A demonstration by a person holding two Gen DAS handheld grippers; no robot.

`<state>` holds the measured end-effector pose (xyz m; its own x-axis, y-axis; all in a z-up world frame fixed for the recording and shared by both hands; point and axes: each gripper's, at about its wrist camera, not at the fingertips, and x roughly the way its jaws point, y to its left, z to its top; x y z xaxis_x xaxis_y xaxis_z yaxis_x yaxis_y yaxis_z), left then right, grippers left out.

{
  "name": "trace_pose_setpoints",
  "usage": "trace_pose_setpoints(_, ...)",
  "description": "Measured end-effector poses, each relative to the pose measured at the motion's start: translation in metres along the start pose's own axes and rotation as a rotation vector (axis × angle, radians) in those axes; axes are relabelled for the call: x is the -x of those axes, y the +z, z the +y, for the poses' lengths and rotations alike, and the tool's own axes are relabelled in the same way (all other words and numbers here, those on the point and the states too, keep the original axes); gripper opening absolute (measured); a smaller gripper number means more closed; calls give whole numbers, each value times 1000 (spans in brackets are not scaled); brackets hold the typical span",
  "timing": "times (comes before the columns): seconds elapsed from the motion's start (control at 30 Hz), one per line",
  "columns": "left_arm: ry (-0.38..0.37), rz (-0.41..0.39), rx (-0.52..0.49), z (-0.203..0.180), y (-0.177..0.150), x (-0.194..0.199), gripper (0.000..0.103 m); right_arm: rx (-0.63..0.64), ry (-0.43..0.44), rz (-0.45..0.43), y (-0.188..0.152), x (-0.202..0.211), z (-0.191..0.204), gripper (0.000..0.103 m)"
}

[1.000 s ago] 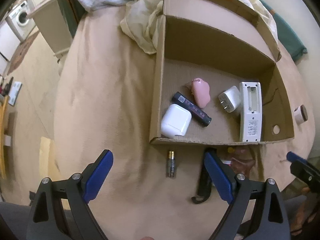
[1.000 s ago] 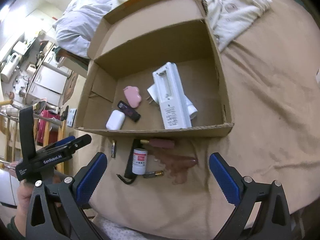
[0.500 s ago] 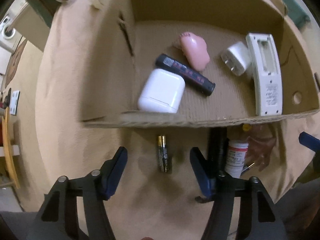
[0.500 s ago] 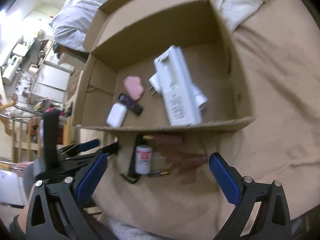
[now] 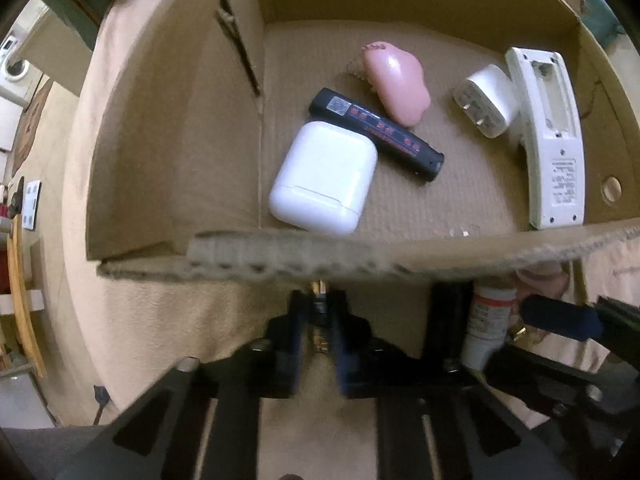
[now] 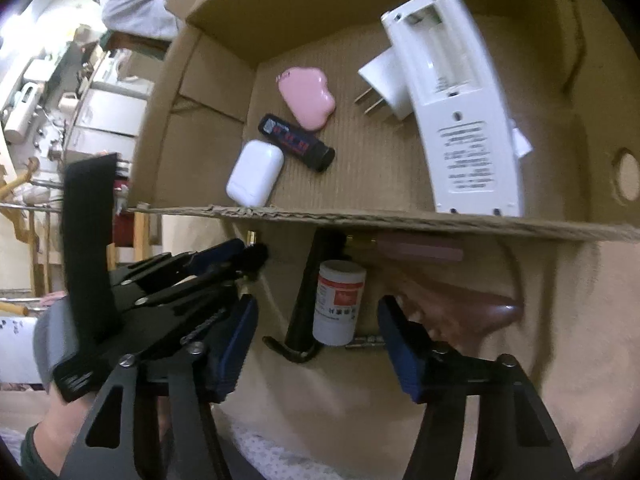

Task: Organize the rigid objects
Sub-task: 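Grasp the gold battery with the left tool while the right tool grasps the white jar, then carry the gold battery and white jar into the box and open both tools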

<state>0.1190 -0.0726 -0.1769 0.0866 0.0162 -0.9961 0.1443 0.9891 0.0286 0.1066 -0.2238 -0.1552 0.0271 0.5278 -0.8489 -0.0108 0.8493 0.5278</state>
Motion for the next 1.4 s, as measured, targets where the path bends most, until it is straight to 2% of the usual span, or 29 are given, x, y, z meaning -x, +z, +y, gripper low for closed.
trace_pose_setpoints(0.27,13,-22,9,5,-2,8,9,16,-58,45,8,-22,11,60)
trace_pose_setpoints(0.3,11,-25,13,6,-1,9,9,25,-71,51,7,-25,13,57)
trace_pose_setpoints(0.33,10,-26,15,5,0,9,9,33,-76,52,6,-26,13,42)
trace_pose_setpoints(0.4,10,-34,21,5,-1,12,9,53,-98,46,5,-28,17,29)
trace_pose_setpoints(0.63,43,-87,20,4,-6,34,9,88,-88,-15,-1,-6,20,28)
trace_pose_setpoints(0.93,34,-128,52,17,-13,52,9,48,-78,-105,-17,35,-5,28)
trace_pose_setpoints(1.1,25,-160,51,18,-28,62,9,53,-78,-146,-27,54,-14,28)
trace_pose_setpoints(1.27,6,-194,45,15,-35,78,9,78,-57,-194,-40,80,-11,28)
trace_pose_setpoints(1.4,-9,-257,48,13,-38,106,9,122,-46,-242,-45,98,0,28)
